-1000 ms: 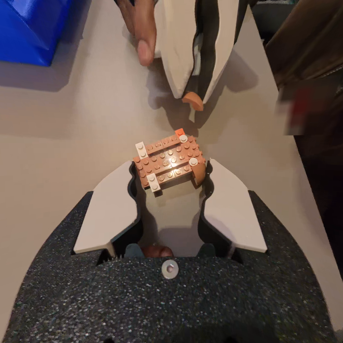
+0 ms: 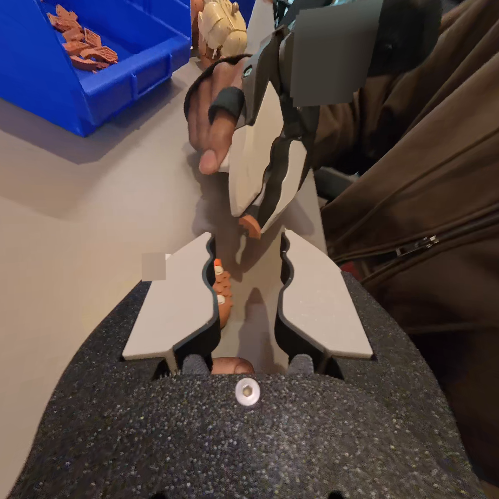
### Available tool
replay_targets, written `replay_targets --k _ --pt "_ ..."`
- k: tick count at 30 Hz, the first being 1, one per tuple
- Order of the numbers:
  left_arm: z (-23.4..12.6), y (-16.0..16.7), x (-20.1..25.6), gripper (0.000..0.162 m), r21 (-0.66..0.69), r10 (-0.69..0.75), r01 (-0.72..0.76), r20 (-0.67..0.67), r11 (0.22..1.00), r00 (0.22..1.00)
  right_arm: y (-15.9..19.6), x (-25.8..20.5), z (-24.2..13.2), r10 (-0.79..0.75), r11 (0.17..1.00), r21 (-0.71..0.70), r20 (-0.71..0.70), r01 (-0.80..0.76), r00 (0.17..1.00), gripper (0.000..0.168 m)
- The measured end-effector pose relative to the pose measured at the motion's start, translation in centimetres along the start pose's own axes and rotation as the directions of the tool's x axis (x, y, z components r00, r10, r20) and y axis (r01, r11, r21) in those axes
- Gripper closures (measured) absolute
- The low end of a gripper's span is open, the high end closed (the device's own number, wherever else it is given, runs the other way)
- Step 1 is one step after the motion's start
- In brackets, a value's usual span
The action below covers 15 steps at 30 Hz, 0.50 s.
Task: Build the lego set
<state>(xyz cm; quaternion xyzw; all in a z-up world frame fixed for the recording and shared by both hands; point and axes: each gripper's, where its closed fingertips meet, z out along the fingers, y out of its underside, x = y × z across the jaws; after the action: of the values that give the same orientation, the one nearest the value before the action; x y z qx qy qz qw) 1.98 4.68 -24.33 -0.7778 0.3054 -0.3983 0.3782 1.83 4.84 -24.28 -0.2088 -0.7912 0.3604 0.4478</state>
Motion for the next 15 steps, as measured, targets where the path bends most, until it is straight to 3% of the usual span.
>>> replay_targets --k 9,15 --pt "1.05 -0.13 0.76 0.152 0.054 -0.201 0.202 -0.027 0.978 0.979 -0.64 0.13 -0.16 -0.055 0.998 0.016 -0.029 0.055 0.998 0.146" --pt "0.77 -0.79 0.31 0.154 0.194 -0.289 0.279 0.028 0.941 0.957 -0.29 0.77 -0.11 -0.017 1.0 -0.007 -0.065 0.017 0.998 0.146"
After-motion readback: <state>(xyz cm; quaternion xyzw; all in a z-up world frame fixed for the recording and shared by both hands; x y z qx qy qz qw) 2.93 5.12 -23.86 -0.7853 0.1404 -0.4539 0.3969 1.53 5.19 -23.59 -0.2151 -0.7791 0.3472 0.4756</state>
